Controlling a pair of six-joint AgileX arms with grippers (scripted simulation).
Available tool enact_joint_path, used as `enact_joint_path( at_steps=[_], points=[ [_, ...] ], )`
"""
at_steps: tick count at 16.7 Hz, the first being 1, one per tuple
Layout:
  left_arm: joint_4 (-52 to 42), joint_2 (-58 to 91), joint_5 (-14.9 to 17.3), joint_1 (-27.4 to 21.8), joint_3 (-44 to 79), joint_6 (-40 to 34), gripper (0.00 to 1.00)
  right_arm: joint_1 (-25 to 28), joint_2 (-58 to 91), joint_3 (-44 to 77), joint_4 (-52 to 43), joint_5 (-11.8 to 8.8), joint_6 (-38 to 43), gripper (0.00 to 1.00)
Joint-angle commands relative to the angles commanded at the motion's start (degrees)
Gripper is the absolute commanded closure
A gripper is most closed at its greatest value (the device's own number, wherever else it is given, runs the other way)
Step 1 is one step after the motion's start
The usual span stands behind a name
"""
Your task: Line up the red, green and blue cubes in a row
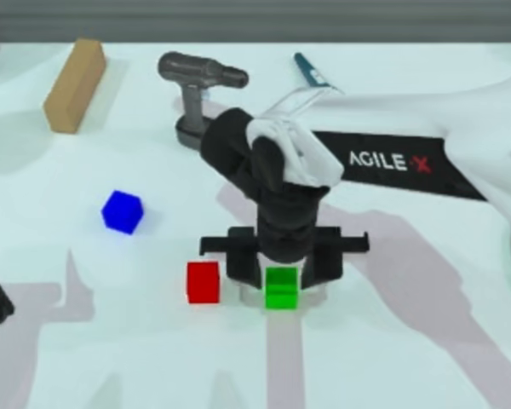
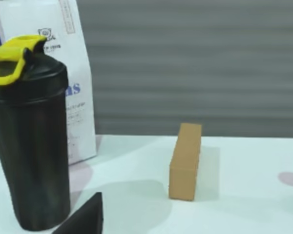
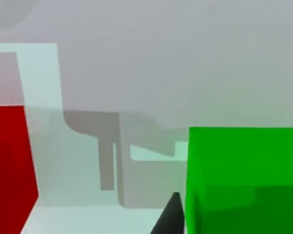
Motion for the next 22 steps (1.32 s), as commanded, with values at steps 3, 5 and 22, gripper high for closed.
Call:
enact_joint_path(
  at_steps=[3,5,22],
  points=[
    [0.00,0.00,0.00,0.00,0.00,0.00,0.00,0.00,0.00,0.00,0.00,0.00,0.00,0.02],
    [0.00,0.00,0.00,0.00,0.00,0.00,0.00,0.00,0.00,0.00,0.00,0.00,0.00,0.00],
    [0.00,0.00,0.00,0.00,0.00,0.00,0.00,0.49,-4.27,9.27,-13.50,-0.04,-0.04,0.00]
  ],
)
